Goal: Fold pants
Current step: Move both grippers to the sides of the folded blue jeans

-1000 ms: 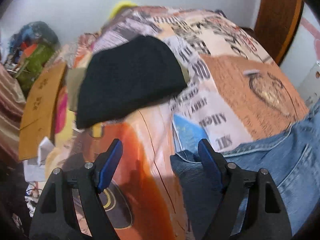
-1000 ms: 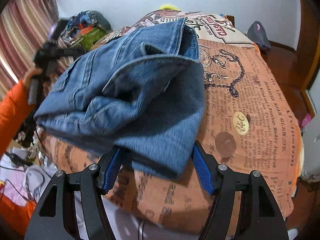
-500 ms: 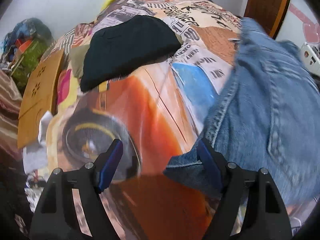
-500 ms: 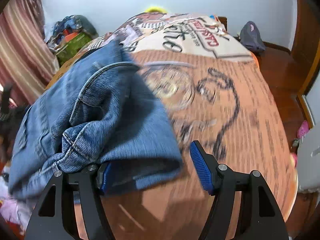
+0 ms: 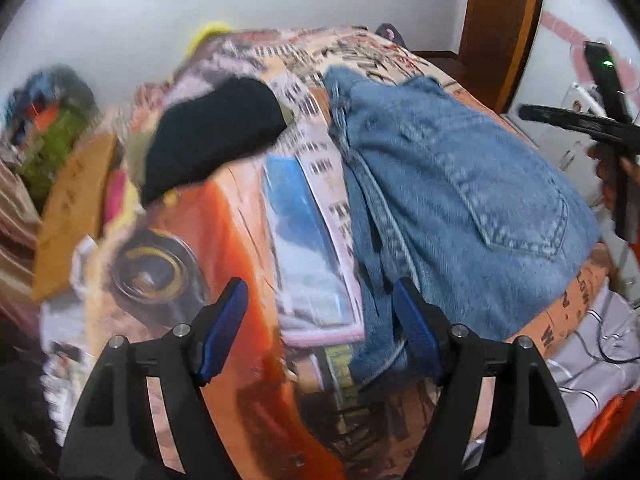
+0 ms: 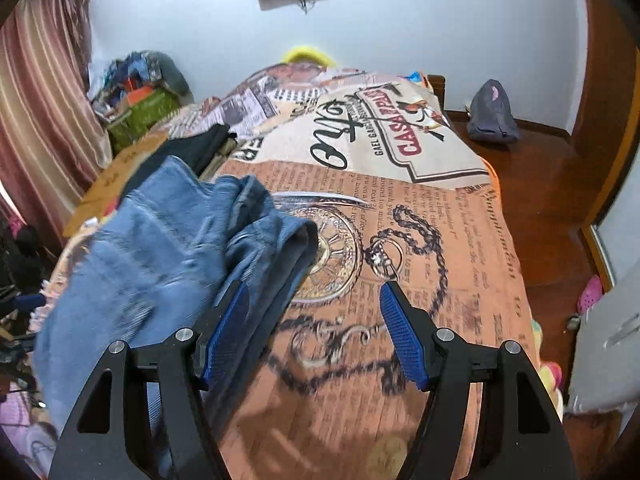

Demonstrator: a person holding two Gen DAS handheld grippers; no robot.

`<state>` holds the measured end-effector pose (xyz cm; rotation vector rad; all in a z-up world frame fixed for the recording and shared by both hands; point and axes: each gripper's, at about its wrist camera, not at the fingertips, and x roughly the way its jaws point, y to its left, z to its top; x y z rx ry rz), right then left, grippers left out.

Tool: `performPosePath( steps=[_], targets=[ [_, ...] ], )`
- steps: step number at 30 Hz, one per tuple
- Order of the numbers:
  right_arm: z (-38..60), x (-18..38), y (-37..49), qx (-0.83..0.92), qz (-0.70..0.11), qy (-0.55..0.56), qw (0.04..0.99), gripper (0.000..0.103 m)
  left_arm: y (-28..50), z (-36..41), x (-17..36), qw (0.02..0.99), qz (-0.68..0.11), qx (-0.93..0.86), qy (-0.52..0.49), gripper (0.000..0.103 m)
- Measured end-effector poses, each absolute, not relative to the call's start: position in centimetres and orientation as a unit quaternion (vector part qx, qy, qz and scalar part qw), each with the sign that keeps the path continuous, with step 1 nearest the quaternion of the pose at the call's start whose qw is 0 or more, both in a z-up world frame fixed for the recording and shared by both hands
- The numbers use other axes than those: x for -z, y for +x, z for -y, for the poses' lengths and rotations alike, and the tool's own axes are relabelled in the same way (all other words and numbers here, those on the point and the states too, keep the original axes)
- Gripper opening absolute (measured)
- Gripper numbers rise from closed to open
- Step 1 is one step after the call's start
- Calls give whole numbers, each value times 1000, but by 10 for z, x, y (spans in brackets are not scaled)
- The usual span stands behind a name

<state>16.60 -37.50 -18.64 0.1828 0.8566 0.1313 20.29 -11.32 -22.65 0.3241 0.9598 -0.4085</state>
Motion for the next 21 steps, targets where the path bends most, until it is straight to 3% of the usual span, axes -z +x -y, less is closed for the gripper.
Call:
performPosePath(
  steps=[8, 16, 21],
  targets=[
    [331, 171, 143, -128, -403, 74, 903, 65, 230, 124, 188, 880, -416, 209, 95, 75],
    [309, 216, 156, -152, -444, 88, 879, 65, 251, 164, 238, 864, -443, 216, 100, 75],
    [327, 215, 149, -125, -447, 65, 883, 65, 249, 158, 254, 865, -433, 220, 128, 77]
  ],
)
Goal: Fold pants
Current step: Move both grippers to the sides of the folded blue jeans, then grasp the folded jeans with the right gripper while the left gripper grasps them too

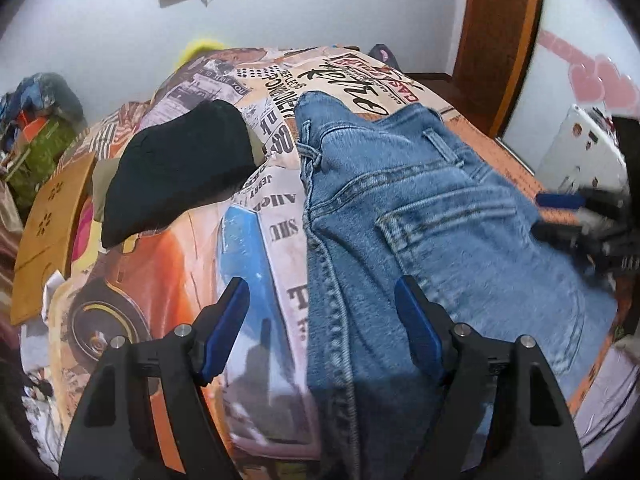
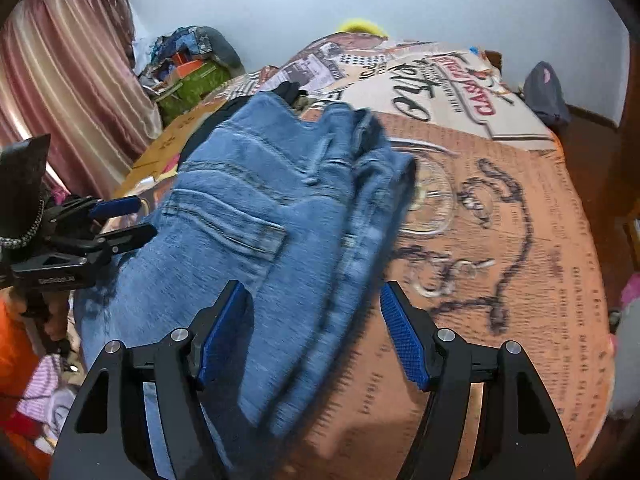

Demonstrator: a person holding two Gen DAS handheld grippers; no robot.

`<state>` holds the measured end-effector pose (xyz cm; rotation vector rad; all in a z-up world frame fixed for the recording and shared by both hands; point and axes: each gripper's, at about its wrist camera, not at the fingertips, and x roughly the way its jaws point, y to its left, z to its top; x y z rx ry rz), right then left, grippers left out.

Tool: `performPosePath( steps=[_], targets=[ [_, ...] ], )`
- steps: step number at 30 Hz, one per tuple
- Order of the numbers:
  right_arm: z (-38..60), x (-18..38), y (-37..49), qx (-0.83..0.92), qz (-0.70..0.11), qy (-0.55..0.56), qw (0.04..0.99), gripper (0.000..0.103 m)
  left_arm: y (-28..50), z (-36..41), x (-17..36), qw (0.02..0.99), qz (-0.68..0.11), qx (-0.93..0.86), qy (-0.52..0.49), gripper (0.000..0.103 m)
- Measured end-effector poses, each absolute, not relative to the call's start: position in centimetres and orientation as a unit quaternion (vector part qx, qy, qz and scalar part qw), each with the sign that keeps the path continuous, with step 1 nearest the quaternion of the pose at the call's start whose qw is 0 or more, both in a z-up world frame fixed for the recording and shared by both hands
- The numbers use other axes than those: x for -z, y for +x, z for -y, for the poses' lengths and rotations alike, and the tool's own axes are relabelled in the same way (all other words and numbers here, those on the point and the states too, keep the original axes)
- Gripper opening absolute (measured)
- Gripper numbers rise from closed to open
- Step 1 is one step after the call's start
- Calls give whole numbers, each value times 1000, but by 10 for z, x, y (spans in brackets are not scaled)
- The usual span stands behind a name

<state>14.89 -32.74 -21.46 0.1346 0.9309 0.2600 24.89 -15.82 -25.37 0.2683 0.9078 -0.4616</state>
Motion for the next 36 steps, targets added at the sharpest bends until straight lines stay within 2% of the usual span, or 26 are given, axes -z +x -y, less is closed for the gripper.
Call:
performPosePath(
  steps=[3, 11, 19, 25, 36],
  targets=[
    [342, 208, 144, -105, -450, 61, 885, 65, 251, 151, 247, 861, -435, 221, 145, 76],
    [356, 182, 174, -94, -405, 74, 906, 65, 287, 146, 209, 877, -412, 225, 100, 76],
    [323, 209, 232, -121, -424, 49, 896, 65, 337, 195, 249, 849, -452, 254, 99, 76],
    [327, 226, 247, -124, -428, 36, 894, 65, 359, 208, 263, 845, -451, 260, 124, 82],
    [337, 189, 216, -127, -428, 15, 895, 64, 360, 160, 219, 858, -449, 232, 90, 80]
  ],
)
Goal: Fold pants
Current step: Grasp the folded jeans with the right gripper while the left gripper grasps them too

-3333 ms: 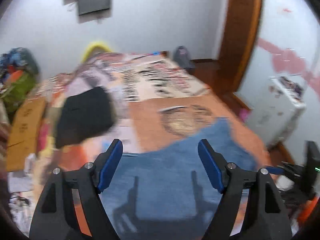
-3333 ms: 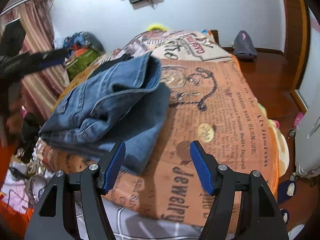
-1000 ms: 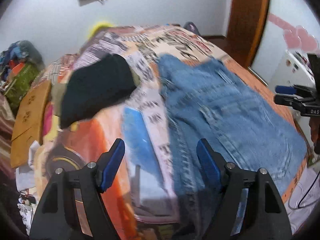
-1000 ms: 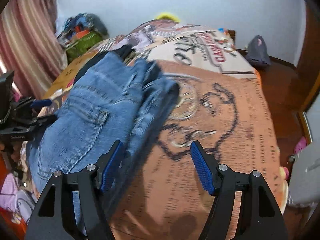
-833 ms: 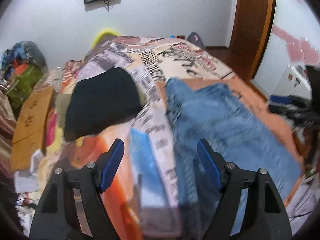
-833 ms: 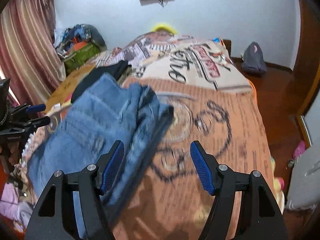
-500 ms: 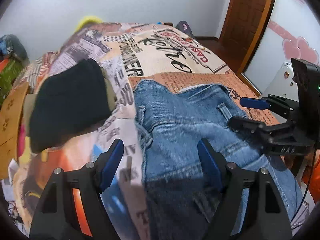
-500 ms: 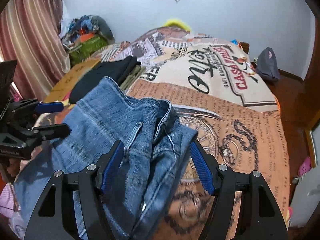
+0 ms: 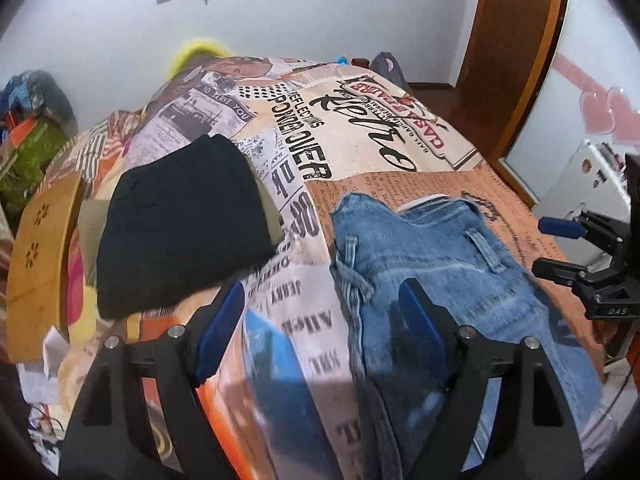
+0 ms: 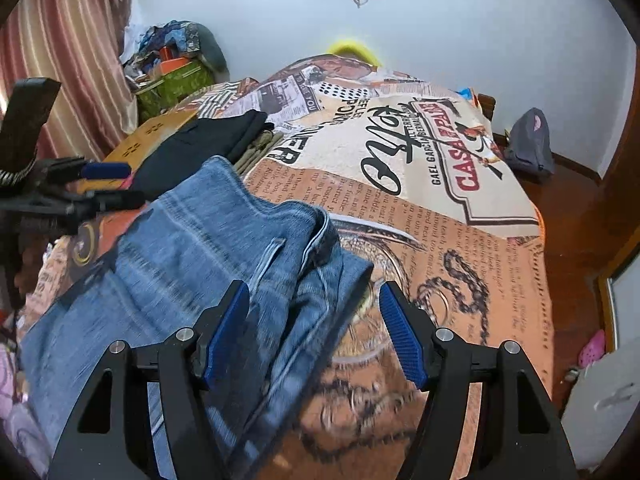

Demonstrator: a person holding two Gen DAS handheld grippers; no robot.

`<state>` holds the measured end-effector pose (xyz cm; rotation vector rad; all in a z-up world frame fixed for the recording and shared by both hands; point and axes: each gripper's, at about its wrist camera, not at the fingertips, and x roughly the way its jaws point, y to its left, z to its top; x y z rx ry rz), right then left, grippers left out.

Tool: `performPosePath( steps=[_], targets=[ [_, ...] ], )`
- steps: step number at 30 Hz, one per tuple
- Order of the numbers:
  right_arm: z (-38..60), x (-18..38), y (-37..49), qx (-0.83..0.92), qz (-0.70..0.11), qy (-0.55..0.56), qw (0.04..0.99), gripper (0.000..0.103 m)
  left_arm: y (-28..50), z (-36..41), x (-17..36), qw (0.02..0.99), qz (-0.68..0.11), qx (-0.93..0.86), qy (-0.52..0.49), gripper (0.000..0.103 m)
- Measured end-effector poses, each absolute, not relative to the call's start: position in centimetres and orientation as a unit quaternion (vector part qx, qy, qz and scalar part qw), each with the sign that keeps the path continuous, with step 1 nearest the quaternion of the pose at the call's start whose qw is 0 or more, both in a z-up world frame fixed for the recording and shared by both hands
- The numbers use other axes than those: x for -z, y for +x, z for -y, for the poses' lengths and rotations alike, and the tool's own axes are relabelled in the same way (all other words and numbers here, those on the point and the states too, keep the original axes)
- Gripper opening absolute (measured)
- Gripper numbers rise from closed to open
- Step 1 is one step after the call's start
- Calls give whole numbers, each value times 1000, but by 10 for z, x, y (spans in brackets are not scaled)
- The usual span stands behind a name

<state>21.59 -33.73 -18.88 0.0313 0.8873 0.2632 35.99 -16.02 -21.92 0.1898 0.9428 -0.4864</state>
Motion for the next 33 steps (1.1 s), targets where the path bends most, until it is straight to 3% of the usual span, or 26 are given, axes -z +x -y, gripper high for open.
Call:
performPosePath(
  steps=[3, 7, 16, 23, 33],
  targets=[
    [337, 180, 196, -143, -435, 29, 888, 65, 343, 146, 215, 841, -473, 257, 51, 80],
    [333, 184, 179, -168, -450, 72, 874, 76, 318, 135, 226, 806, -514, 293, 3, 80],
    [325, 221, 165, -180, -503, 154, 831, 77, 296, 135, 261, 757, -573, 311, -33, 81],
    [330, 237, 178, -192, -517, 187, 813, 86, 322, 137, 281, 727, -600, 328, -63, 94],
    [326, 250, 207, -218, -521, 191, 803, 102, 355, 168, 293, 706, -610, 358, -45, 100]
  ],
)
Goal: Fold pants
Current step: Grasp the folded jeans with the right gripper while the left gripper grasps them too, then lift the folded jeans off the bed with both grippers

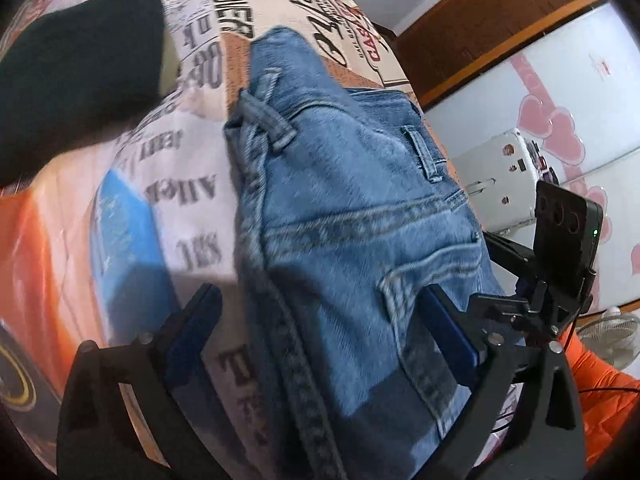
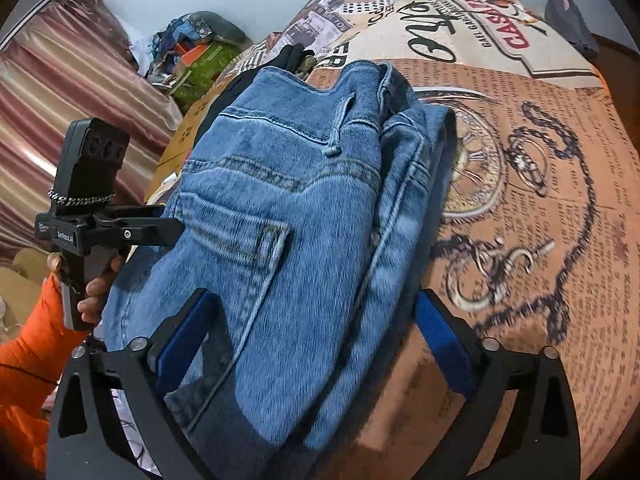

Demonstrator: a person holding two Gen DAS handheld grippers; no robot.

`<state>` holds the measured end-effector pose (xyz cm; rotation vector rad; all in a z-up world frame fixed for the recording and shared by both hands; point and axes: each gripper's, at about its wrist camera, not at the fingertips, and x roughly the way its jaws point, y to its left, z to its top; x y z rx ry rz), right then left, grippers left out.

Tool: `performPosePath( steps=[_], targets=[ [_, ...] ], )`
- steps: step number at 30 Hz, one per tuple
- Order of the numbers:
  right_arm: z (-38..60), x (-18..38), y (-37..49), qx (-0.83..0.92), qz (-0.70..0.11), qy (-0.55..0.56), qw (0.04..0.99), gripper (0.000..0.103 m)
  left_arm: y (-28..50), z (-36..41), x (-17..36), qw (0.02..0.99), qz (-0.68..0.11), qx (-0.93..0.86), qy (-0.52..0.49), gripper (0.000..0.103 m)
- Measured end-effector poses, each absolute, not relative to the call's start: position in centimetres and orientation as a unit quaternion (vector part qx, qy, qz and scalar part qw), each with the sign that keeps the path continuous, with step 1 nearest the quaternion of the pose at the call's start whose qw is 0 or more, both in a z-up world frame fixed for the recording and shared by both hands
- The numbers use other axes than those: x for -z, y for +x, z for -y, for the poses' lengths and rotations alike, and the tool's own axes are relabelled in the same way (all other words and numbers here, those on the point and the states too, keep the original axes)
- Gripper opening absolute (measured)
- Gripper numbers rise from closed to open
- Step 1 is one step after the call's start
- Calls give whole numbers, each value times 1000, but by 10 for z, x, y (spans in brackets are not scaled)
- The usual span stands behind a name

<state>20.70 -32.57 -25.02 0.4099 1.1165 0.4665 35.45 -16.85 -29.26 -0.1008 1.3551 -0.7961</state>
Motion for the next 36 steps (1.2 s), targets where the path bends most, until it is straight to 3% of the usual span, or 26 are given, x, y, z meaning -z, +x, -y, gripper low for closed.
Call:
performPosePath(
  steps=[9, 18, 20, 23, 36],
  targets=[
    [316, 250, 228, -232, -522, 174, 802, 102, 365, 198, 293, 709, -602, 367, -12, 97],
    [312, 231, 224, -216, -486, 117, 839, 73, 353, 210, 273, 744, -566, 352, 44, 81],
    [312, 225, 223, -215, -481, 107, 843, 62, 350, 212, 267, 752, -555, 352, 51, 78],
    [315, 218, 223, -214, -476, 105, 846, 56, 343, 214, 256, 767, -534, 350, 63, 73],
    [300, 167, 209, -204, -418, 61, 883, 47, 306, 195, 187, 827, -441, 338, 82, 61]
  ],
)
